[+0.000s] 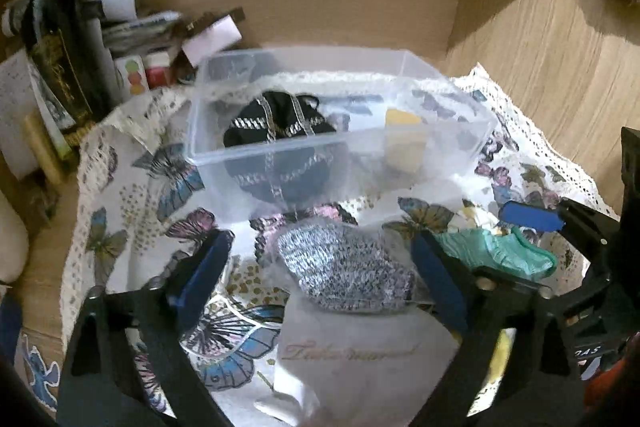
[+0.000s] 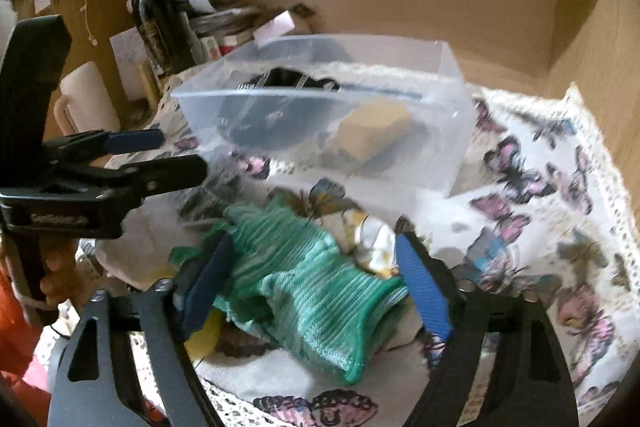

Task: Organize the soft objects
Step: 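Grasp the grey sparkly pouch with the left gripper while the right gripper grasps the green mesh glove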

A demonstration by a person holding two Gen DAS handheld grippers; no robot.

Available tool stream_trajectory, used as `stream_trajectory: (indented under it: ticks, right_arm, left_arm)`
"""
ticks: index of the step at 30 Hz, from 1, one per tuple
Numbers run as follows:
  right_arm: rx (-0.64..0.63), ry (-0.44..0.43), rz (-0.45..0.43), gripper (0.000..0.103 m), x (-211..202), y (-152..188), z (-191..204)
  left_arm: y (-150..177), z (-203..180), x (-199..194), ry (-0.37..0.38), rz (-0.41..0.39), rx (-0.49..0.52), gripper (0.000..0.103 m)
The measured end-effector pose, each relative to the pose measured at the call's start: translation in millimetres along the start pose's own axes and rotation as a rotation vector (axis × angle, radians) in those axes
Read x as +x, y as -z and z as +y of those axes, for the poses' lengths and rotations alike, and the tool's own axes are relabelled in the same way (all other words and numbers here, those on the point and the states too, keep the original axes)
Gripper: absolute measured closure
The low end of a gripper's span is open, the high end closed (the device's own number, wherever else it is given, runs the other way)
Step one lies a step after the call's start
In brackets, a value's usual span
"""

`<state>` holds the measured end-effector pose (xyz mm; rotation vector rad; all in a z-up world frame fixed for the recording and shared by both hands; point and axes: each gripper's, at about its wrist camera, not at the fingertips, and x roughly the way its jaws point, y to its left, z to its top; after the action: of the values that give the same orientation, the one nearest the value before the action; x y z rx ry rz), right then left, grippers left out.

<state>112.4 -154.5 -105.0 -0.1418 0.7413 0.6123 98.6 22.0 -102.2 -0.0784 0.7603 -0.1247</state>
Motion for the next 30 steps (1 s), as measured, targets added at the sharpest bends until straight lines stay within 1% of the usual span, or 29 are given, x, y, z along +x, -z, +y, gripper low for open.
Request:
stream_trajectory:
  ticks: [1,4,5,6,7,8,9,10,12,13,14,16,18,20,24,30]
  right_arm:
    - [0.000,-0.005,0.005,0.032,1,2,-1]
    - [-0.014,-0.009,0.018,0.047,3,4,1]
    - [-0.016,-0.023,0.028,0.057,5,5,1]
    - [-0.019,-0.035,0.042,0.061,7,6,2]
    - [-0.025,-0.029,0.041,0.062,8,7,2]
    - [-0.033,-0.021,0.037,0.065,8,8,3]
    - [-0.040,-0.020,0.035,0.070,8,9,4]
    - [-0.041,-0.018,0.029,0.073,7,9,4]
    - [-0.040,-0.010,0.016,0.083,3,8,4]
    - [-0.037,-0.007,0.008,0.085,1,7,3]
    - [-0.033,-0.006,0.001,0.088,-1,6,1]
    - [-0.026,-0.003,-0.015,0.090,-6,4,-1]
    - [-0.028,0.009,-0.032,0.091,-11,0,-2]
    - [-0.031,0.019,-0.050,0.092,-16,-2,-3]
    - [-0.028,0.032,-0.093,0.092,-29,-10,-5]
    - [-0.018,0.056,-0.166,0.092,-47,-24,-12]
  left_arm:
    - [1,0,3,0.006,0.012,-0.003,0.015]
    - [5,0,10,0.022,0.043,-0.010,0.015]
    - [7,-1,12,0.028,0.052,-0.007,0.016]
    - [8,-2,14,0.032,0.060,-0.005,0.016]
    - [8,-2,15,0.036,0.065,-0.003,0.018]
    - [9,-3,15,0.045,0.070,-0.001,0.022]
    - [9,-4,15,0.054,0.074,0.001,0.026]
    - [9,-5,16,0.066,0.079,0.003,0.033]
    - [10,-7,17,0.089,0.087,0.008,0.046]
    - [10,-8,17,0.092,0.083,0.013,0.048]
    - [10,-9,15,0.086,0.074,0.017,0.054]
    - [10,-11,11,0.084,0.058,0.030,0.064]
    - [10,-12,8,0.084,0.041,0.037,0.070]
    - [9,-13,3,0.078,0.023,0.048,0.074]
    - [5,-13,-11,0.068,-0.022,0.060,0.077]
    - [-7,-9,-34,0.061,-0.101,0.047,0.077]
